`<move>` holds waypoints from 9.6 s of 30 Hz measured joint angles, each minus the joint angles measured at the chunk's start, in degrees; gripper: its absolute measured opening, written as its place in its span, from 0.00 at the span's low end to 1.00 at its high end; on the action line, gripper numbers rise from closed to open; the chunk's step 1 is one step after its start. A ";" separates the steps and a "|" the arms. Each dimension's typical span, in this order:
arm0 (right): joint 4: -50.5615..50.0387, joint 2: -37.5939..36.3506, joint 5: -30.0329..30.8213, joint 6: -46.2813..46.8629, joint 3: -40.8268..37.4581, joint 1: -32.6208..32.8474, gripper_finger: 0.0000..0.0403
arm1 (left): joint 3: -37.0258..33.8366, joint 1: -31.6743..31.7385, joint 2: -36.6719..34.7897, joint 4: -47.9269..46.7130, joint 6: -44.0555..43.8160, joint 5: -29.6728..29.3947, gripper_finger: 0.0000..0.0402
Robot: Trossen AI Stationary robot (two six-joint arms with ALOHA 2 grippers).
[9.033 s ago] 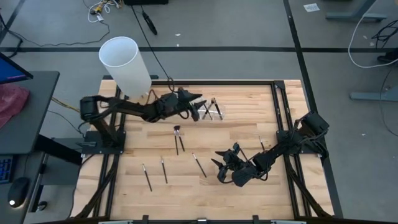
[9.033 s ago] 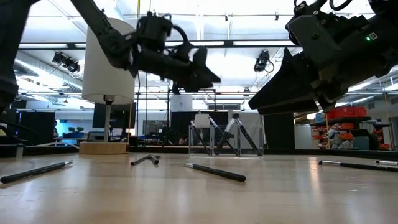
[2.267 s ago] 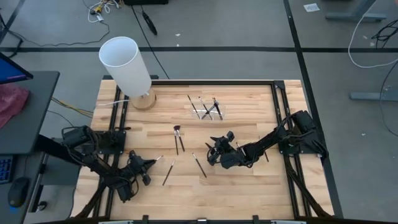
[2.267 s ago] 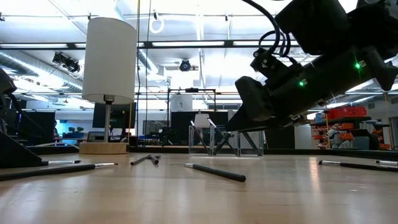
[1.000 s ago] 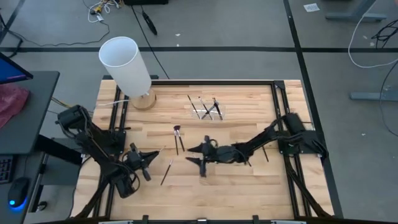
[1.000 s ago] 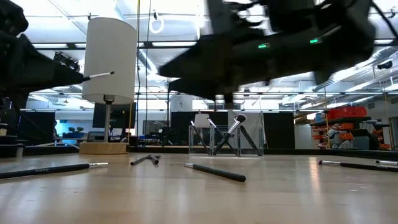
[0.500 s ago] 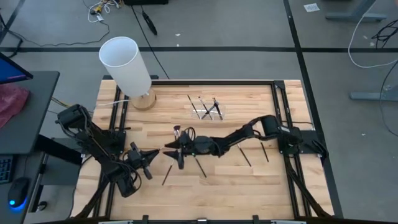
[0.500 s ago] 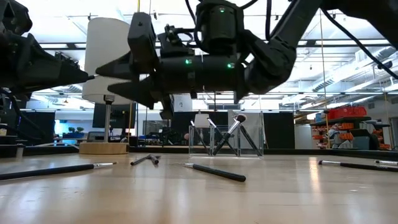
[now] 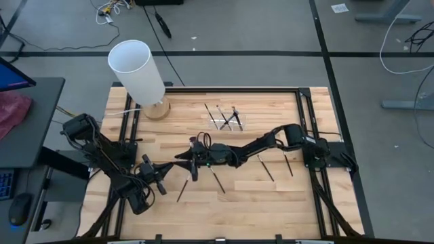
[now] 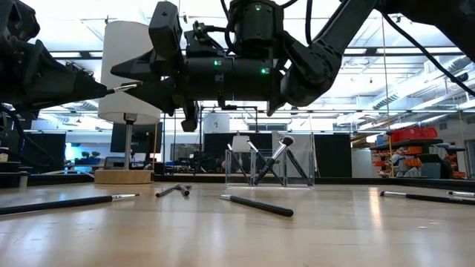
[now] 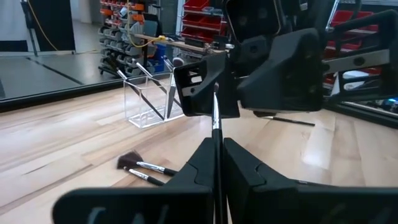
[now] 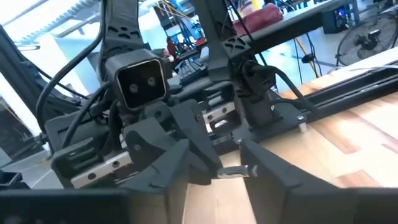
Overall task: Put items in baskets/containers
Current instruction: Put the black liner brush into the transparent organizer, then put the black eyeshadow brush into the transparent organizer
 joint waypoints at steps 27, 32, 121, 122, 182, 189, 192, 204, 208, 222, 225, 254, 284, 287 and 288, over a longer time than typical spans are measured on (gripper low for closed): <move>-39.60 -16.77 16.52 -13.82 -0.09 0.99 0.01 | 0.02 0.83 0.04 0.57 5.15 3.36 0.50; -57.12 -27.10 26.52 -13.43 0.01 0.99 0.01 | 0.02 1.75 0.04 0.82 5.77 4.92 0.54; -60.62 -25.73 12.40 -8.40 -0.04 -20.84 0.50 | 0.00 5.15 0.04 3.80 11.47 7.65 0.55; -60.08 -25.73 12.43 -9.12 -0.04 -20.66 0.50 | 0.00 5.15 0.04 3.81 11.48 7.77 0.55; -86.54 -32.12 44.91 75.10 -43.27 36.53 0.54 | 0.00 10.68 0.04 5.60 19.51 12.29 0.55; -70.08 -32.34 50.48 67.14 -52.03 35.96 0.50 | 0.02 18.19 0.04 6.11 28.24 12.52 0.55; -64.82 -32.37 51.86 63.62 -54.85 35.93 0.42 | 0.02 21.84 0.04 6.45 30.82 14.08 0.55; -58.93 -32.15 54.36 58.17 -59.04 36.95 0.09 | 0.02 25.15 0.04 13.32 40.78 19.59 0.55; -58.99 -32.15 54.53 58.44 -59.08 37.01 0.03 | 0.02 24.45 0.04 15.71 43.79 19.67 0.55; -39.34 -31.48 56.38 51.42 -59.45 36.16 0.02 | 0.02 25.97 0.04 21.27 54.14 26.82 0.55; -30.26 -31.52 55.60 42.62 -59.34 34.98 0.02 | 0.02 27.25 0.04 25.54 59.28 30.36 0.55; 17.23 -29.62 17.86 -30.72 -40.20 14.82 0.03 | 0.02 36.65 0.04 77.66 97.76 63.57 0.55; 15.89 -29.53 15.59 -31.97 -38.49 13.62 0.03 | 0.02 36.29 0.07 87.37 96.52 68.37 0.27; 15.91 -29.53 15.85 -31.96 -38.49 13.57 0.03 | 0.02 36.89 0.07 86.30 95.29 68.56 0.24; 15.92 -29.53 15.82 -31.95 -38.49 13.52 0.03 | 0.02 36.96 0.07 86.31 95.23 68.80 0.23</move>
